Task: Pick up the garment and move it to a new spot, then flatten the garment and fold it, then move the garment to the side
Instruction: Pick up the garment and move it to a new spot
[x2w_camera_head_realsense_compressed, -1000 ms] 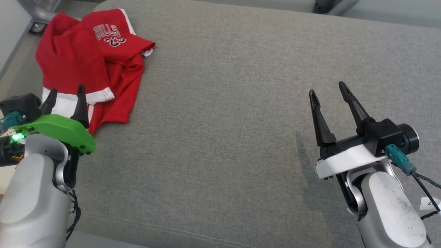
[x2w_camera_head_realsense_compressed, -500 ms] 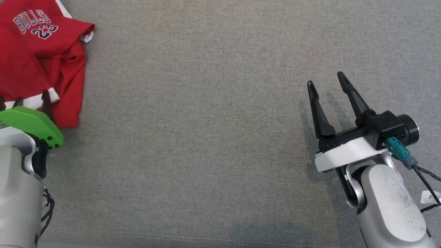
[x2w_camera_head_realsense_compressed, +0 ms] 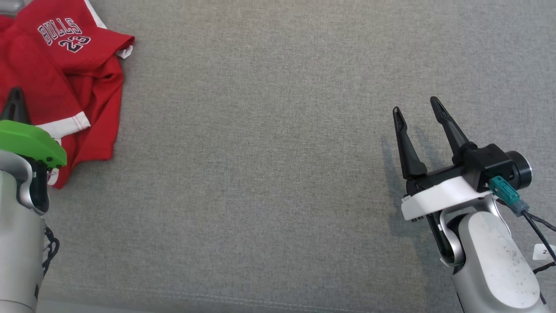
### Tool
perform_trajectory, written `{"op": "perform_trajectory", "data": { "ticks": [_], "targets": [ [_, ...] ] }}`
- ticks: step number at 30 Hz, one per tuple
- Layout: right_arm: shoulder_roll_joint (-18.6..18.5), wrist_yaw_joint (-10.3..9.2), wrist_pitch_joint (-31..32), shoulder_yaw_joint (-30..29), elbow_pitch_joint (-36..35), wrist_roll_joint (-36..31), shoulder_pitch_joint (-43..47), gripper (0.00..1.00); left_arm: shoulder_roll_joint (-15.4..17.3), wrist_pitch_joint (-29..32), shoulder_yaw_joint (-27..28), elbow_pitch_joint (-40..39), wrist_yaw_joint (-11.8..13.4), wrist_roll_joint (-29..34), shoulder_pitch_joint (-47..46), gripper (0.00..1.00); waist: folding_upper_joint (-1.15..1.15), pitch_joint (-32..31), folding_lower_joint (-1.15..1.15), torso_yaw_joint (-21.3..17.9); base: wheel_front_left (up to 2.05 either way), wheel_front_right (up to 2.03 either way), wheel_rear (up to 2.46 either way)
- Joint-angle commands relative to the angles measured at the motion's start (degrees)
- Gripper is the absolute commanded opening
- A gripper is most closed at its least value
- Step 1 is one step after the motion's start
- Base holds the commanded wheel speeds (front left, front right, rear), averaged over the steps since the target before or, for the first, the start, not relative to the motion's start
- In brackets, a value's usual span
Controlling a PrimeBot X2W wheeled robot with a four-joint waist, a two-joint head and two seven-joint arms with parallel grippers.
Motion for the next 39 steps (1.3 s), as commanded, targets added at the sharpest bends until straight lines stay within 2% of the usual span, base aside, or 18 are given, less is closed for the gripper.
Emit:
{"op": "perform_trajectory", "data": {
  "ticks": [1,6,7,8,9,16,23,28,34,39],
  "targets": [
    [-0.01,-0.01,-0.21,-0.19,0.13,0.24,0.91,1.00,0.87,-0.62,-0.26,-0.86,-0.15,0.96,-0.46,0.00,0.00,-1.78,-0.01,0.88,0.00,0.00,0.00],
    [0.33,-0.01,-0.47,-0.71,0.17,0.38,2.21,1.00,1.10,-2.55,0.15,-5.45,1.26,1.16,2.16,0.00,0.00,-4.52,-0.01,1.26,0.00,0.00,0.00],
    [0.40,-0.01,-0.56,-0.90,0.24,0.42,2.47,1.00,0.96,-2.86,0.43,-6.93,1.71,1.12,3.04,0.10,0.00,-5.16,-0.01,1.34,0.00,0.00,0.00],
    [0.47,-0.01,-0.62,-1.05,0.20,0.39,2.66,1.00,0.73,-3.09,0.72,-8.58,2.22,1.04,4.07,0.62,0.00,-5.73,-0.01,1.42,0.00,0.00,0.00],
    [0.54,-0.01,-0.73,-1.13,0.27,0.36,2.98,1.00,0.47,-3.39,1.06,-10.59,2.58,0.95,5.27,1.00,0.00,-6.37,-0.01,1.51,0.00,0.00,0.00],
    [0.98,-0.01,-1.23,-1.75,0.37,0.72,4.91,1.00,-1.61,-3.93,2.55,-28.94,7.11,2.58,18.41,1.00,0.00,-10.32,-0.01,2.50,0.00,0.00,0.00],
    [1.35,-0.01,-1.52,-1.80,0.41,0.99,6.86,1.00,-2.97,-3.47,0.34,-45.34,10.63,5.01,32.37,1.00,0.00,-13.83,-0.01,3.75,0.00,0.00,0.00],
    [1.67,-0.01,-1.52,-1.99,0.43,1.34,8.40,1.00,-3.59,-2.13,-1.49,-51.36,11.84,5.34,39.15,1.00,0.00,-16.13,-0.01,4.47,0.00,0.00,0.00],
    [2.02,-0.01,-1.64,-2.16,0.23,1.61,10.40,1.00,-3.56,-1.86,-1.68,-54.25,13.29,5.45,43.93,1.00,0.00,-18.31,-0.01,5.06,0.00,0.00,0.00],
    [2.39,0.00,-1.38,-2.60,-0.61,1.92,12.54,1.00,-2.42,-1.11,-2.18,-56.20,12.83,5.45,46.50,1.00,0.00,-19.85,-0.01,5.39,0.00,0.00,0.00]
  ]
}}
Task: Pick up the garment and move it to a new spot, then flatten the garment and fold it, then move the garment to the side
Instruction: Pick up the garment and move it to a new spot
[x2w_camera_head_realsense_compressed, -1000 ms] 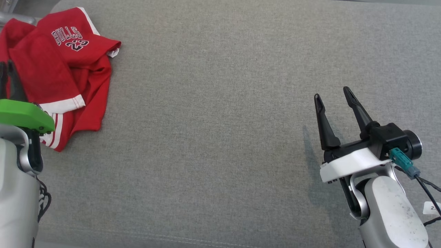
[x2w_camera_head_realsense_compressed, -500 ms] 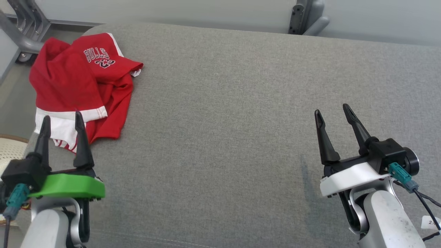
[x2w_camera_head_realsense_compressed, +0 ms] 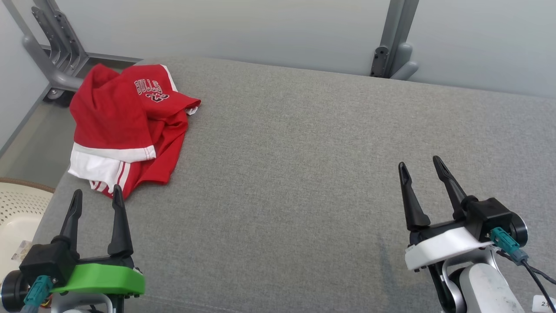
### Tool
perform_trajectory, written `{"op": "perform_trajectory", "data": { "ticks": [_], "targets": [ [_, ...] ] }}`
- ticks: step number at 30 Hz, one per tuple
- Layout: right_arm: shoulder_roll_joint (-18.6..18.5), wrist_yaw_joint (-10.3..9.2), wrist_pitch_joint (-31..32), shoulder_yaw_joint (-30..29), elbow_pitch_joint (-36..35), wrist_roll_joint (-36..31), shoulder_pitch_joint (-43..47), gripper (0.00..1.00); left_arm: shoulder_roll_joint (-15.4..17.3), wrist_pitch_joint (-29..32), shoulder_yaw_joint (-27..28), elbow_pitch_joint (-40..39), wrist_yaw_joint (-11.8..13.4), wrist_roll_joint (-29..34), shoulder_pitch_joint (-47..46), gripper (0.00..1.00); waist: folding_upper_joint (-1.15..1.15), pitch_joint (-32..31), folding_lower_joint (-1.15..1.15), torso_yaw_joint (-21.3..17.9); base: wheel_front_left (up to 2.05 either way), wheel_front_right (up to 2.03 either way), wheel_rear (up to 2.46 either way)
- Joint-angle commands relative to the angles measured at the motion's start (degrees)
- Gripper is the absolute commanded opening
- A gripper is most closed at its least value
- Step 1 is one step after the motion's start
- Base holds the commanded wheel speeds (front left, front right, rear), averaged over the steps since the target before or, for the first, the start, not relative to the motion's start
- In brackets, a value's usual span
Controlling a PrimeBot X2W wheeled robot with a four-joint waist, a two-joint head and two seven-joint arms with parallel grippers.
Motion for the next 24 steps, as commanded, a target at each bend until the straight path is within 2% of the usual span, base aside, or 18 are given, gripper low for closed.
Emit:
{"op": "perform_trajectory", "data": {
  "ticks": [1,12,24],
  "targets": [
    [-0.05,-0.02,0.08,-0.26,-0.30,0.28,0.96,1.00,0.47,0.02,-0.04,-0.34,-0.20,-0.01,1.00,1.00,0.00,-0.46,0.00,0.25,0.00,0.00,0.00],
    [0.31,-0.02,0.24,-0.67,-1.07,0.49,1.89,1.00,1.11,0.08,0.03,-0.47,-0.92,-1.26,1.47,1.00,0.00,-1.20,0.00,0.35,0.00,0.00,0.00],
    [0.47,-0.01,0.61,-0.94,-1.47,0.09,1.28,1.00,0.84,-0.14,-0.13,-0.56,-0.28,-1.51,-0.16,1.00,0.00,-0.51,0.00,0.81,0.00,0.00,0.00]
  ]
}}
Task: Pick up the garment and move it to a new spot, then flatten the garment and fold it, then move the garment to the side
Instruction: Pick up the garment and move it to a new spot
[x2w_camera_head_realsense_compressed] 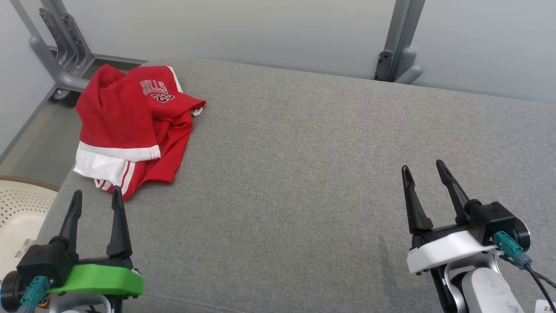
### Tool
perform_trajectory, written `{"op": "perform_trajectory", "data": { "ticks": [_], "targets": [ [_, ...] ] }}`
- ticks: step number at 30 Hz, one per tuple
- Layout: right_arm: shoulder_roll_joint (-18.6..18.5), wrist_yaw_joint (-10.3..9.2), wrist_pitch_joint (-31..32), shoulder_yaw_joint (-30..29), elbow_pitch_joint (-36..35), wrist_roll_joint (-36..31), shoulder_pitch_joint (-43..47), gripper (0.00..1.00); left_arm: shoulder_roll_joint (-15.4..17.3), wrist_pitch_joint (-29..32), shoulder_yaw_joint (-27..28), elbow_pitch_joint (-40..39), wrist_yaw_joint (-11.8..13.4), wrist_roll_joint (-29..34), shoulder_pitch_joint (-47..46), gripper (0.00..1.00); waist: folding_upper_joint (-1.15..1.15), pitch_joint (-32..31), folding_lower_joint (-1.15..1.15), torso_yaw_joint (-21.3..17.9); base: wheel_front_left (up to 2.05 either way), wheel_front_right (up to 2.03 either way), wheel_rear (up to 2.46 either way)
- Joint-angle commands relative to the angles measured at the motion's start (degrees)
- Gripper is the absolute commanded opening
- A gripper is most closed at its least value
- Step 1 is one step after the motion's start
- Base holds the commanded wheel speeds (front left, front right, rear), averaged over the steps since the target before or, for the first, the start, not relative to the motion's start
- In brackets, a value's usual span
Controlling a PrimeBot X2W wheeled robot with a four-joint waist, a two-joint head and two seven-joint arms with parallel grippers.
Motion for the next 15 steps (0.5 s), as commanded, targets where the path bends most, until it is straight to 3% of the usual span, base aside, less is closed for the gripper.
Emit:
{"op": "perform_trajectory", "data": {
  "ticks": [1,9,15],
  "targets": [
    [-0.06,-0.02,0.21,-0.13,-0.33,-0.15,-0.32,1.00,0.00,-0.35,0.15,-0.22,0.27,-0.34,-1.07,1.00,-0.01,0.27,0.00,0.11,0.00,0.00,0.00],
    [-0.32,-0.01,1.45,0.48,-2.40,-1.13,-2.23,1.00,-0.37,-1.51,1.47,-1.52,0.09,0.12,-6.97,1.00,-0.01,3.83,0.00,-0.63,0.00,0.00,0.00],
    [-1.67,-0.01,3.33,1.52,-5.14,-1.98,-5.68,1.00,0.95,-1.78,2.62,1.59,-2.05,-0.37,-16.40,1.00,-0.01,10.32,0.00,-2.54,0.00,0.00,0.00]
  ]
}}
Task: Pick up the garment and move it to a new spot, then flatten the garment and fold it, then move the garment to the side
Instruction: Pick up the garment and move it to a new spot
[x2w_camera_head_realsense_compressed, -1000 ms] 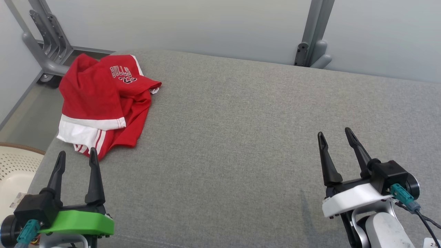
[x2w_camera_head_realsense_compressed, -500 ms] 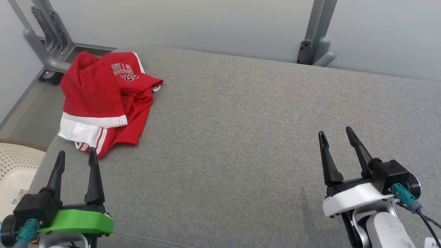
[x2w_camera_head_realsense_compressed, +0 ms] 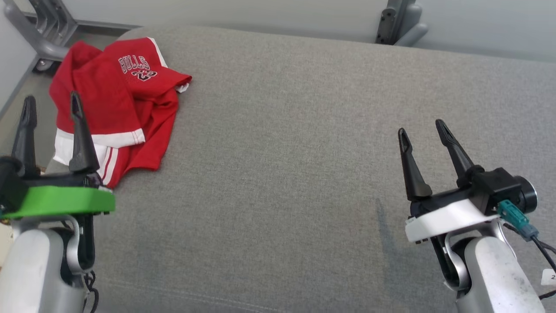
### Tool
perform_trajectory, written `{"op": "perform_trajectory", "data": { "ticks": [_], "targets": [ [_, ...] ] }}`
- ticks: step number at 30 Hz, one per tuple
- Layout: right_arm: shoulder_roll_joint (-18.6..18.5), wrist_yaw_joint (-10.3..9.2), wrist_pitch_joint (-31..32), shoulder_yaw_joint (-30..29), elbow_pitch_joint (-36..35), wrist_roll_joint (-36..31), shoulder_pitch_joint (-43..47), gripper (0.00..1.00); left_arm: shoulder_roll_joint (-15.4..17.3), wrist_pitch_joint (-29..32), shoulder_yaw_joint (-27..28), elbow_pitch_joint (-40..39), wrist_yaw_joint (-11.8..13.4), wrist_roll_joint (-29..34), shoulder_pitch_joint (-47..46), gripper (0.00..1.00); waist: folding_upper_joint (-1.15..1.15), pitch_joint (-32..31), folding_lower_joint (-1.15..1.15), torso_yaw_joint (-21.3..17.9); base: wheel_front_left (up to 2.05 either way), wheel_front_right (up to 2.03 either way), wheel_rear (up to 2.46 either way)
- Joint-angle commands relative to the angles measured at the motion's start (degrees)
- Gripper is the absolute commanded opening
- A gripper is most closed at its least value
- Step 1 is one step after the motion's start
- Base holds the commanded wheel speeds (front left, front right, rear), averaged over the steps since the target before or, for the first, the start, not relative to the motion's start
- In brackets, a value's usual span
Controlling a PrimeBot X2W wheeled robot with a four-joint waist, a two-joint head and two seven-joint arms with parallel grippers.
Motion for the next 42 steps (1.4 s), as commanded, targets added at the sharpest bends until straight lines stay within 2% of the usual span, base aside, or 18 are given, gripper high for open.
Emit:
{"op": "perform_trajectory", "data": {
  "ticks": [1,11,14,21,28,29,30,31,42],
  "targets": [
    [-0.57,-0.01,0.52,0.30,-0.70,-0.61,-1.31,1.00,0.40,0.42,-0.07,2.11,-1.09,-0.99,-2.75,1.00,0.00,5.26,0.00,-2.01,0.00,0.00,0.00],
    [-1.86,-0.02,1.94,1.79,-2.55,-1.28,-6.18,1.00,1.13,4.90,-1.95,27.97,-9.49,-5.11,-17.63,1.00,0.00,15.25,0.00,-5.49,0.00,0.00,0.00],
    [-2.08,-0.01,1.95,2.09,-2.58,-1.52,-6.98,1.00,1.42,5.84,-2.18,35.98,-11.05,-6.07,-20.99,1.00,0.00,17.01,0.00,-6.02,0.00,0.00,0.00],
    [-2.46,-0.02,1.85,2.62,-2.62,-1.79,-8.33,1.00,1.08,7.19,-2.20,49.98,-13.01,-8.04,-27.17,1.00,0.00,19.75,0.00,-6.66,0.00,0.00,0.00],
    [-2.50,-0.02,1.63,2.57,-2.11,-1.77,-8.83,1.00,0.72,6.35,-2.78,58.31,-13.81,-8.82,-30.67,1.00,0.00,20.21,0.00,-6.69,0.00,0.00,0.00],
    [-2.45,-0.01,1.66,2.57,-2.06,-1.80,-8.87,1.00,0.66,6.17,-2.90,59.13,-13.86,-8.86,-31.01,0.74,0.00,20.21,0.00,-6.66,0.00,0.00,0.00],
    [-2.40,-0.02,1.70,2.54,-2.00,-1.83,-8.88,1.00,0.63,5.54,-2.93,59.82,-13.87,-8.81,-31.37,0.41,0.00,20.20,0.00,-6.61,0.00,0.00,0.00],
    [-2.34,-0.01,1.73,2.49,-1.95,-1.88,-8.90,1.00,0.44,5.12,-3.00,60.45,-14.00,-8.95,-31.75,0.00,0.00,20.19,0.00,-6.54,0.00,0.00,0.00],
    [-1.86,-0.02,1.31,1.43,-0.64,-1.71,-8.02,1.00,0.76,-0.24,-3.39,61.12,-14.56,-8.74,-32.91,0.00,0.00,17.81,0.00,-5.38,0.00,0.00,0.00]
  ]
}}
